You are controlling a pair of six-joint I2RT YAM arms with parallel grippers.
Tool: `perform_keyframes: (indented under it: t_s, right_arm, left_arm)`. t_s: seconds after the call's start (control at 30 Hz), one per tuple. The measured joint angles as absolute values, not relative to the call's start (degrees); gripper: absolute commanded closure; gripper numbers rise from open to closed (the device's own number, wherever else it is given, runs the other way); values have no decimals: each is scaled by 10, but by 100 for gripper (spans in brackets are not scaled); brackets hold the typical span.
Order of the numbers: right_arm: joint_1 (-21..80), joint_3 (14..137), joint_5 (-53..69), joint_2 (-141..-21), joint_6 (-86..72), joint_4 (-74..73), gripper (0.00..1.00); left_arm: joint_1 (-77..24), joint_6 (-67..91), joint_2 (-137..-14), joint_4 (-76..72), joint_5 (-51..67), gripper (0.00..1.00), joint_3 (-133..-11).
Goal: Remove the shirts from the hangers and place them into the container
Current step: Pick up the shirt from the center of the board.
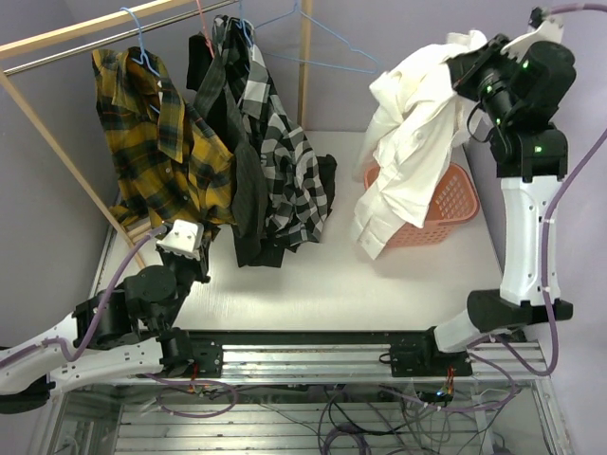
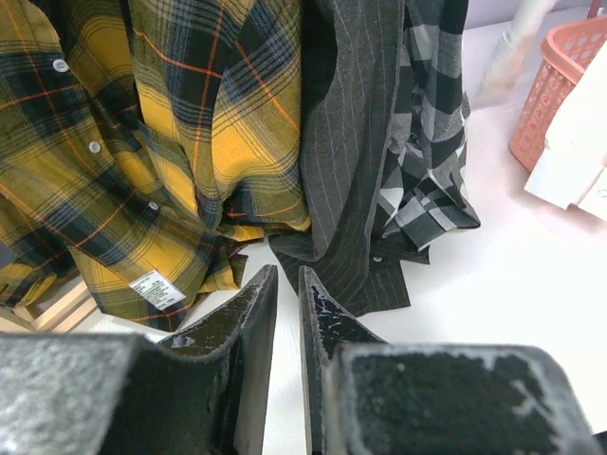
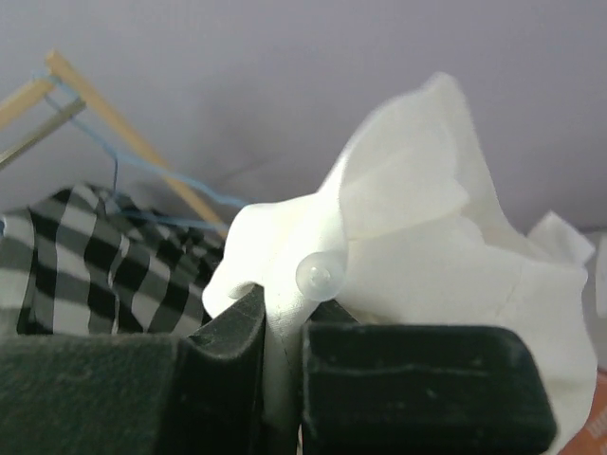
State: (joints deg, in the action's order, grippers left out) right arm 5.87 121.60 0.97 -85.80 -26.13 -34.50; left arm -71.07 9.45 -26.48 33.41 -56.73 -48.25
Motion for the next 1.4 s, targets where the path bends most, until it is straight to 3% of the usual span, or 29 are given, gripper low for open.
perform_keyframes:
  t_s: [0.23,0.67,1.4]
  right_arm:
    - [-15,1395,42,-954,-286,-348,100]
    - [-66,1407,152,-936,-379,-220,100]
    - [-66,1446,124,-895,-388,-100,100]
  left_arm:
    - [-711,95,-256,335,-567,74,-482]
    - [-705,94,-269,337,-563,74,-482]
    - [-698,94,-276,337,-548,74,-482]
